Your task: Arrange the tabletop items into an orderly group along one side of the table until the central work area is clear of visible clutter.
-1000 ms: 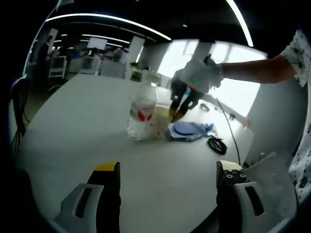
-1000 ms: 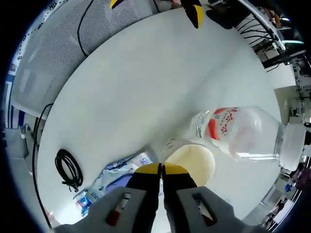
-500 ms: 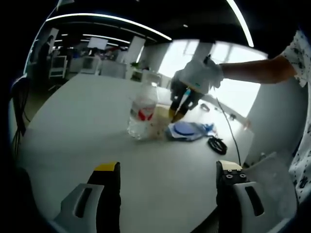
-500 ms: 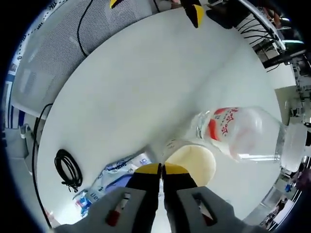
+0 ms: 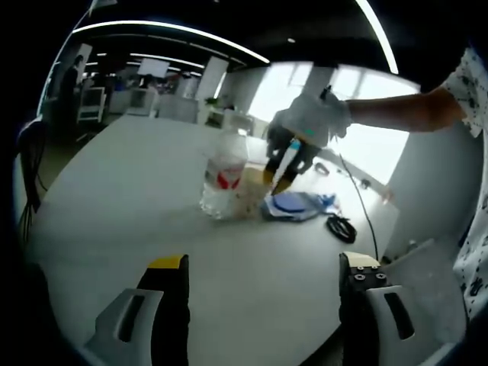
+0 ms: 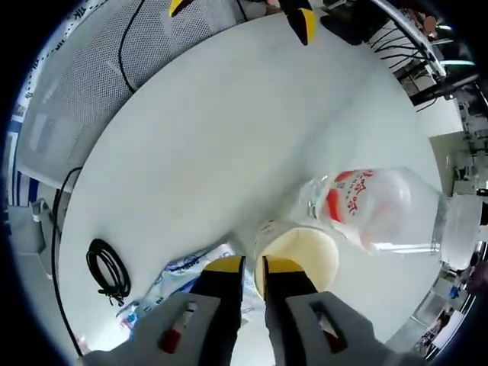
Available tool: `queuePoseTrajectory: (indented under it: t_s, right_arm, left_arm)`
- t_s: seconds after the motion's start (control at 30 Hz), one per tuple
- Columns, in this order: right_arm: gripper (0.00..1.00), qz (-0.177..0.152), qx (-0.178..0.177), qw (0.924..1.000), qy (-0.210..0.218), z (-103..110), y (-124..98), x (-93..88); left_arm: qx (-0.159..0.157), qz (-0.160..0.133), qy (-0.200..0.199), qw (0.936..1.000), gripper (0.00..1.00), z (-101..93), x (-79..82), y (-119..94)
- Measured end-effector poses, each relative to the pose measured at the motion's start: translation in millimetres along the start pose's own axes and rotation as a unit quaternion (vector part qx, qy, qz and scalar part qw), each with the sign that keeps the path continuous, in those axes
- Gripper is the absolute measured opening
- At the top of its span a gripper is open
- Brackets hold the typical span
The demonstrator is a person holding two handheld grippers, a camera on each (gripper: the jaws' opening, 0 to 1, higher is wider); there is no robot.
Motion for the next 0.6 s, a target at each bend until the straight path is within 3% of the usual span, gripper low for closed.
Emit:
queuePoseTrajectory:
  t_s: [0.43,0.6]
  right_arm:
    - [0.19,-0.022,-0.012,0.9996,0.015,2.5,-2.4,0.5]
    - [0.22,-0.044,-0.02,0.9985,0.026,5.6,-6.3,1.7]
  left_arm:
    - [-0.002,0.001,0.001,1.0,0.77,0.7,-0.4,0.3]
    - [-0.003,0.001,0.003,1.0,0.77,0.0,0.4,0.4]
Point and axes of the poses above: the point that each gripper's makers call its tool centre point, and the gripper's own axes: y roughly forward along the fingers, z roughly to its left, x roughly out of its top, the point moved 9 cm from there along -y, roughly backward along the fingers, and after that the axes turned 15 degrees about x, right-handed, at the moved point
